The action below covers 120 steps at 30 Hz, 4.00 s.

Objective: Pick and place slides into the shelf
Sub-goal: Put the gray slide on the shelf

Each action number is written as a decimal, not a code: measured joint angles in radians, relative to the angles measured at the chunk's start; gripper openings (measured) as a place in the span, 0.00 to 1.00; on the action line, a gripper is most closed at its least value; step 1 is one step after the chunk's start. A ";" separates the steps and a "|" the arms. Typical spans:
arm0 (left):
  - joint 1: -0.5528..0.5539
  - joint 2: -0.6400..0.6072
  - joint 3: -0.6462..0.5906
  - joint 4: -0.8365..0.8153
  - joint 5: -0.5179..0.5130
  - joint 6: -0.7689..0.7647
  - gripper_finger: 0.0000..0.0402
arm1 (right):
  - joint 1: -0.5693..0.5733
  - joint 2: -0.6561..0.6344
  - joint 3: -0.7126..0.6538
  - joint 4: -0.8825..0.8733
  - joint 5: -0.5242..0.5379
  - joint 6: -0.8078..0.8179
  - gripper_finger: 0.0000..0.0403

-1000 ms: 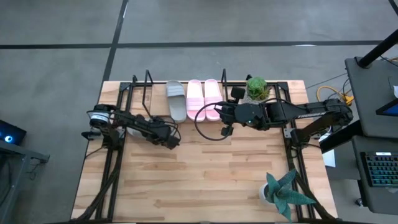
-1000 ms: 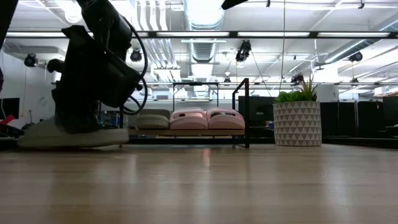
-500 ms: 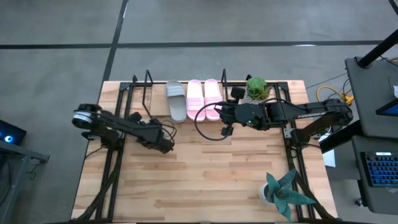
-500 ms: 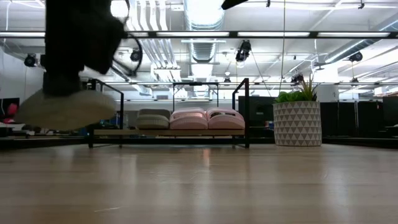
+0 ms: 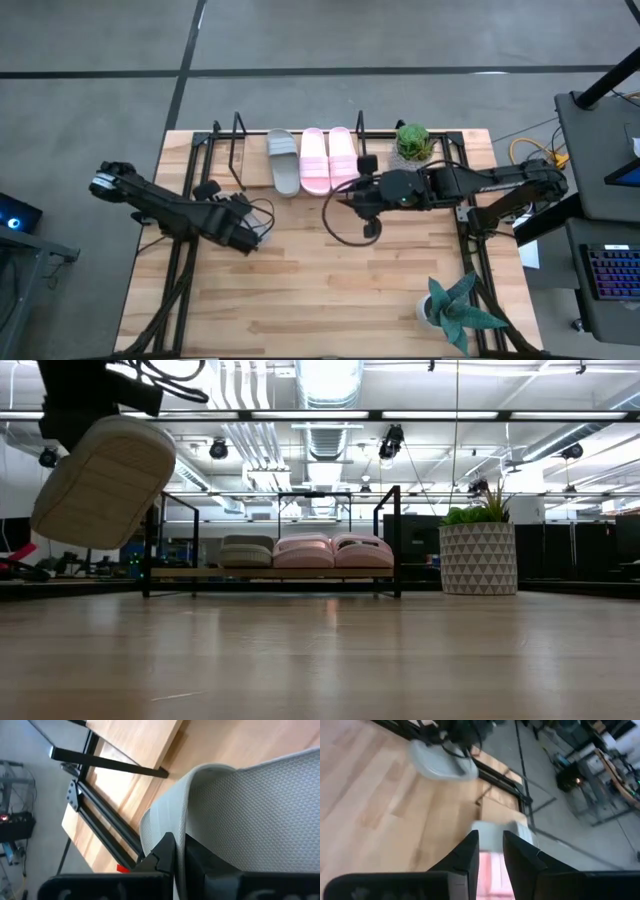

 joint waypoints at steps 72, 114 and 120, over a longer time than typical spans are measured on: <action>-0.090 0.069 0.195 0.978 -0.339 1.327 0.00 | 0.151 0.290 -0.322 0.910 -0.006 -0.759 0.54; -0.281 0.011 0.183 0.885 -0.492 1.252 0.60 | 0.009 0.268 -0.335 0.886 0.273 -0.740 0.10; -0.283 0.078 0.181 0.864 -0.573 1.222 0.60 | 0.000 0.258 -0.335 0.888 0.269 -0.733 0.10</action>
